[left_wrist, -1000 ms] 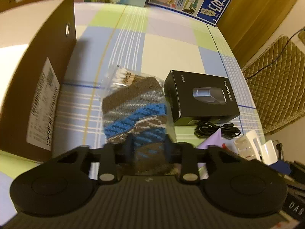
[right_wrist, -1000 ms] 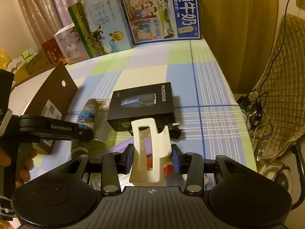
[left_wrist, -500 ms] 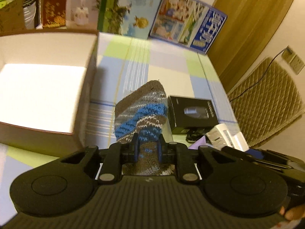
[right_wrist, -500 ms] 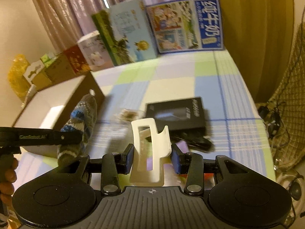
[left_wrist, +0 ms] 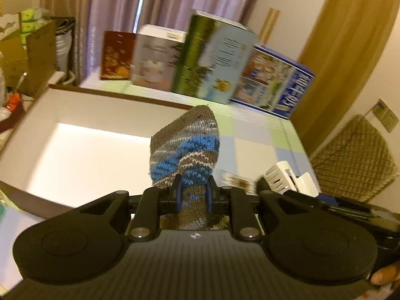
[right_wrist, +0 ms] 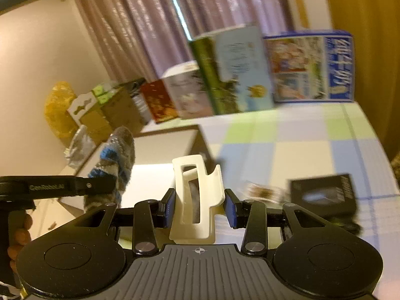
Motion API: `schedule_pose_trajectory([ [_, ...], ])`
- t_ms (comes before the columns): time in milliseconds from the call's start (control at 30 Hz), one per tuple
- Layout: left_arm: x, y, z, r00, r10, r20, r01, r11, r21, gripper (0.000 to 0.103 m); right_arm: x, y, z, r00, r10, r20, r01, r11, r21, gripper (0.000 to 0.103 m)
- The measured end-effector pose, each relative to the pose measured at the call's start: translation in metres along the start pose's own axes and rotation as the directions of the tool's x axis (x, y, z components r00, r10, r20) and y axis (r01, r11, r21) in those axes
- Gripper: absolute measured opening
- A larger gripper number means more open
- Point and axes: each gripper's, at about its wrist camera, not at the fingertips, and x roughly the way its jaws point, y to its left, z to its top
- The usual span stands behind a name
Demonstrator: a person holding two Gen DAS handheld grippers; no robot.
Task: Organize objects
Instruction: 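Carry the knitted pouch and cream holder over the brown box with both tools, then open both grippers to drop the pouch and holder into the box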
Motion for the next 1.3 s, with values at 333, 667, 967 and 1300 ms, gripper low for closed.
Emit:
schedule_pose_trajectory([
  [333, 0.021, 0.097, 0.039, 0.991, 0.135, -0.021, -0.134, 0.99, 0.046, 0.015, 0.087, 0.079, 0.022, 1.0, 0.021, -0.018, -0.022, 0.999, -0.023, 0.038],
  [667, 0.086, 0.164, 0.043, 0.957, 0.245, -0.154, -0.224, 0.964, 0.143, 0.015, 0.163, 0.099, 0.006, 0.987, -0.098, -0.128, 0.092, 0.994, -0.055, 0.038],
  [967, 0.127, 0.194, 0.028, 0.923, 0.266, -0.279, -0.22, 0.958, 0.185, 0.018, 0.199, 0.1, -0.005, 0.963, -0.188, -0.195, 0.175, 0.981, -0.084, 0.038],
  [1300, 0.128, 0.199, 0.032, 0.928, 0.236, -0.289, -0.179, 0.961, 0.211, 0.045, 0.218, 0.106, -0.007, 0.941, -0.27, -0.204, 0.247, 0.96, -0.13, 0.038],
])
